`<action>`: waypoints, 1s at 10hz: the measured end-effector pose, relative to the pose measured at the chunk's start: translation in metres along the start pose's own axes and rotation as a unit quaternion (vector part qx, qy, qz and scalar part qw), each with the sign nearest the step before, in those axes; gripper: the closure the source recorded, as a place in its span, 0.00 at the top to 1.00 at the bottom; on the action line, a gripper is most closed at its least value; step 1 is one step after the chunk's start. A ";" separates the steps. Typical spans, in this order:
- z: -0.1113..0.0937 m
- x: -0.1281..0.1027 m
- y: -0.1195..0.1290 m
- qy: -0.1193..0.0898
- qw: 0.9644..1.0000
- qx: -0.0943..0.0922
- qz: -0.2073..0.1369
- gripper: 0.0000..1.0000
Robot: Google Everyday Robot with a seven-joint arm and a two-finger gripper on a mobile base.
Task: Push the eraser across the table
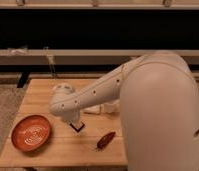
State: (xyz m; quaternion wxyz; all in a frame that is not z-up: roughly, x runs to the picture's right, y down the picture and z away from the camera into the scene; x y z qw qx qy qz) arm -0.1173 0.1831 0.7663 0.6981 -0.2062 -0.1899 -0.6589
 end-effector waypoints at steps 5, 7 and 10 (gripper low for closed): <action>0.032 -0.011 0.051 -0.038 0.997 0.001 0.067 0.00; 0.049 -0.017 0.048 -0.056 0.996 0.011 0.074 0.00; 0.061 -0.017 0.049 -0.064 0.994 0.022 0.082 0.00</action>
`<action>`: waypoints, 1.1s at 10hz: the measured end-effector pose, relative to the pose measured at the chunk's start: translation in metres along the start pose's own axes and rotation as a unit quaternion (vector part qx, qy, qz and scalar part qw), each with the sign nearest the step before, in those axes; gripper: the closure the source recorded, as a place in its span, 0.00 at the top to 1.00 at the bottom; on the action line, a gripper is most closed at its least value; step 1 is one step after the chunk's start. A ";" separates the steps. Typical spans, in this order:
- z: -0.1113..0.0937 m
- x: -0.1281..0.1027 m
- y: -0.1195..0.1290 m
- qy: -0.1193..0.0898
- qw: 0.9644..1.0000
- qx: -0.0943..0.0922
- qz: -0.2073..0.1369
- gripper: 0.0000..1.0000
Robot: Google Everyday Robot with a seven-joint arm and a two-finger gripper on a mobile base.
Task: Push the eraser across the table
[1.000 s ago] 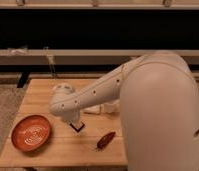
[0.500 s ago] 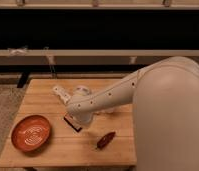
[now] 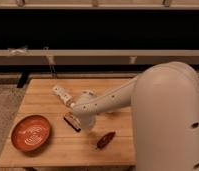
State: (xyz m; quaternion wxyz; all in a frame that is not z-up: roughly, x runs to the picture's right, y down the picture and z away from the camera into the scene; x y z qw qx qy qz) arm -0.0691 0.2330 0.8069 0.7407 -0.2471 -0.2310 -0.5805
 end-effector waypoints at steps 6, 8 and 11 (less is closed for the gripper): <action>0.006 0.023 -0.012 0.015 1.000 0.017 -0.014 0.00; 0.008 0.032 -0.017 0.019 0.999 0.022 -0.022 0.00; 0.015 0.044 -0.036 0.018 0.998 0.030 -0.044 0.00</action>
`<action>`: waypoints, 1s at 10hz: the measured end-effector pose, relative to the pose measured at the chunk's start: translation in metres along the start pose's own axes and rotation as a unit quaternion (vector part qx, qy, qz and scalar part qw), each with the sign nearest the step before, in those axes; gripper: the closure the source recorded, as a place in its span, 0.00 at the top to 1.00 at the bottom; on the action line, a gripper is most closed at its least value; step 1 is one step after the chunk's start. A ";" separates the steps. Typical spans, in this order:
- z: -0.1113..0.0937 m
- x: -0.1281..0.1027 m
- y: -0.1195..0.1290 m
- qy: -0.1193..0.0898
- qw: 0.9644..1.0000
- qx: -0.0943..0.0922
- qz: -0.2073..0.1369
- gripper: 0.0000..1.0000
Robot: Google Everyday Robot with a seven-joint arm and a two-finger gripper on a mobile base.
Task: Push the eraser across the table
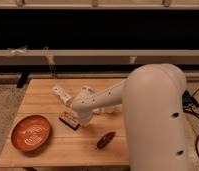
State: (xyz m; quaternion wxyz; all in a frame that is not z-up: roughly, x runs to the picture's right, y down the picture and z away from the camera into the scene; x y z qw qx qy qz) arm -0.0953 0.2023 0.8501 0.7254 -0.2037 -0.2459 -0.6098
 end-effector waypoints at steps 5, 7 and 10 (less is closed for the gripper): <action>0.003 0.005 -0.013 -0.002 1.000 0.006 -0.012 0.00; 0.003 0.006 -0.015 -0.003 1.000 0.008 -0.014 0.00; 0.004 0.008 -0.052 -0.006 0.999 0.025 -0.040 0.00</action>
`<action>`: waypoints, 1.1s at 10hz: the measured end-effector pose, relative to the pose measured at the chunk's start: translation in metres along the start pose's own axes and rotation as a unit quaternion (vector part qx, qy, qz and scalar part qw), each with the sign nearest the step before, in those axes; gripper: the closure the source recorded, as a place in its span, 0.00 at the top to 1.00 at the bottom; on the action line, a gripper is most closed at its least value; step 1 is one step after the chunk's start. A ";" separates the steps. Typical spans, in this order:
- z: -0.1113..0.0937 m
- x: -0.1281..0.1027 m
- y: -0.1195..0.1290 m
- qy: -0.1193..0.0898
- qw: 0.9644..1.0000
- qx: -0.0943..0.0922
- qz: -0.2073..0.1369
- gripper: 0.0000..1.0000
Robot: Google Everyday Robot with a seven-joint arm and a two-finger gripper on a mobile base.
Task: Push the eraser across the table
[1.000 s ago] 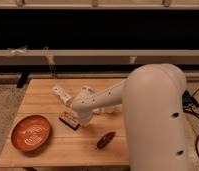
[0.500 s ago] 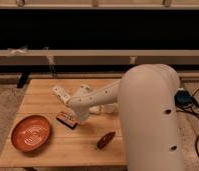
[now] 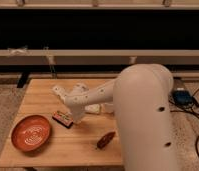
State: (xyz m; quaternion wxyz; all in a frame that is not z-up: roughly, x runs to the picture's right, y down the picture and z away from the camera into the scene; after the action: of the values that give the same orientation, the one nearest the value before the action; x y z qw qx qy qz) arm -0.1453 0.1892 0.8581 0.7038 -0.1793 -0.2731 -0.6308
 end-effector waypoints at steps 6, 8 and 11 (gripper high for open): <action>-0.015 -0.027 -0.013 -0.012 1.000 0.003 -0.012 0.00; -0.018 -0.038 -0.014 -0.019 1.000 0.004 -0.012 0.00; -0.017 -0.043 -0.018 -0.028 0.999 0.007 -0.019 0.00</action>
State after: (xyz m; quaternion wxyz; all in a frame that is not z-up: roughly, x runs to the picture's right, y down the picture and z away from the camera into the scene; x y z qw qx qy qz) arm -0.1629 0.2104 0.8173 0.6851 -0.1870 -0.3002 -0.6368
